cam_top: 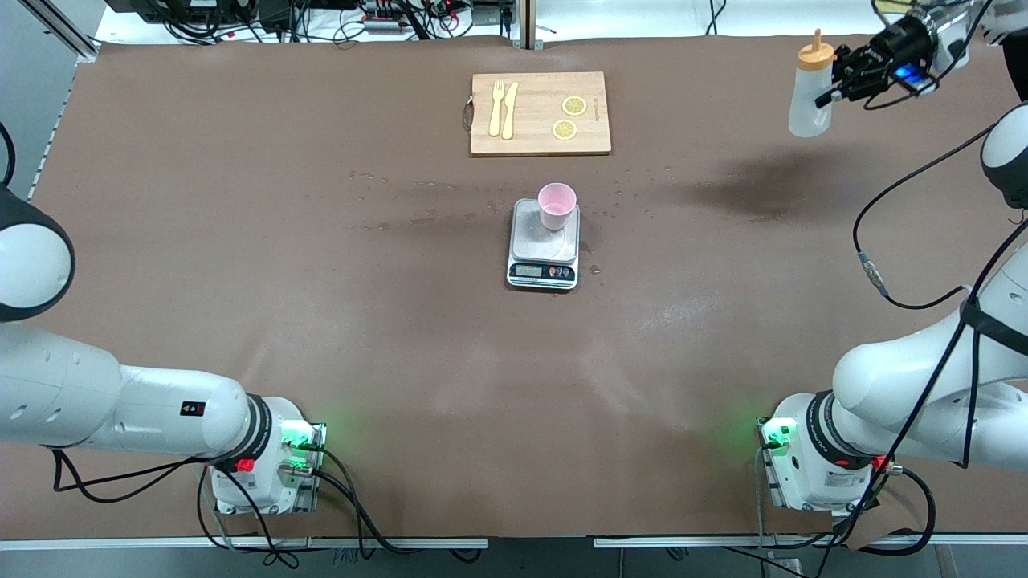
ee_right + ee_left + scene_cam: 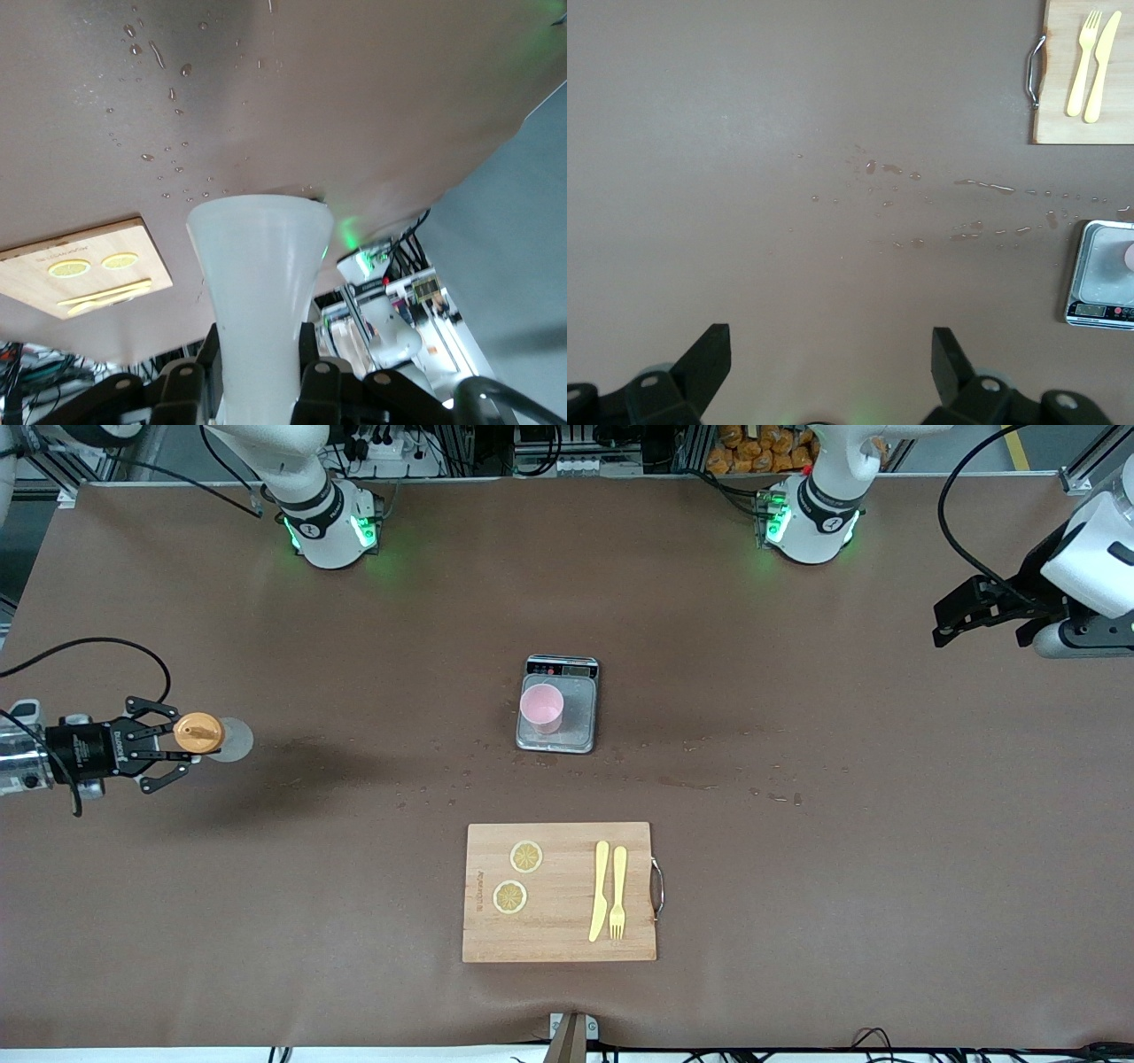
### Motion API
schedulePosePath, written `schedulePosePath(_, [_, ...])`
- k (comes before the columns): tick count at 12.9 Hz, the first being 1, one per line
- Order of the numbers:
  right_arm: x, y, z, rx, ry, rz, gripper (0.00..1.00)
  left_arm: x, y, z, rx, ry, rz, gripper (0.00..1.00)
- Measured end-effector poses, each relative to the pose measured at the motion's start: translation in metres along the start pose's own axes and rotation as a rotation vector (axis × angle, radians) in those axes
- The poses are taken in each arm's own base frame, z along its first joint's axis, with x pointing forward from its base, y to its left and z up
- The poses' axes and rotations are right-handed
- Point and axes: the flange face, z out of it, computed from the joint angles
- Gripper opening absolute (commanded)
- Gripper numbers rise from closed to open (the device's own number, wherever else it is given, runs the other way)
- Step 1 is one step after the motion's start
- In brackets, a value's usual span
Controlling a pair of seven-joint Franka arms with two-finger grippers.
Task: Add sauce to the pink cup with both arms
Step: 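Carry the bottle back with the right gripper and set it upright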
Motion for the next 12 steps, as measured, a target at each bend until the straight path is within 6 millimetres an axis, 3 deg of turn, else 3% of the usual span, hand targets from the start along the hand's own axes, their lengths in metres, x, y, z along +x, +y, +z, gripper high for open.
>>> schedulePosePath(6, [0.126,-0.015,0.032,-0.025,-0.167,-0.093,0.00,0.001,-0.002,-0.001,-0.001,0.010,-0.005,1.00])
schedulePosePath(11, [0.211,-0.014,0.062,-0.019,-0.238,-0.187,0.00,0.003,-0.003,-0.001,-0.002,0.016,-0.005,1.00])
schedulePosePath(12, [0.221,-0.013,0.065,-0.013,-0.239,-0.197,0.30,0.003,-0.003,0.000,-0.002,0.016,-0.006,1.00])
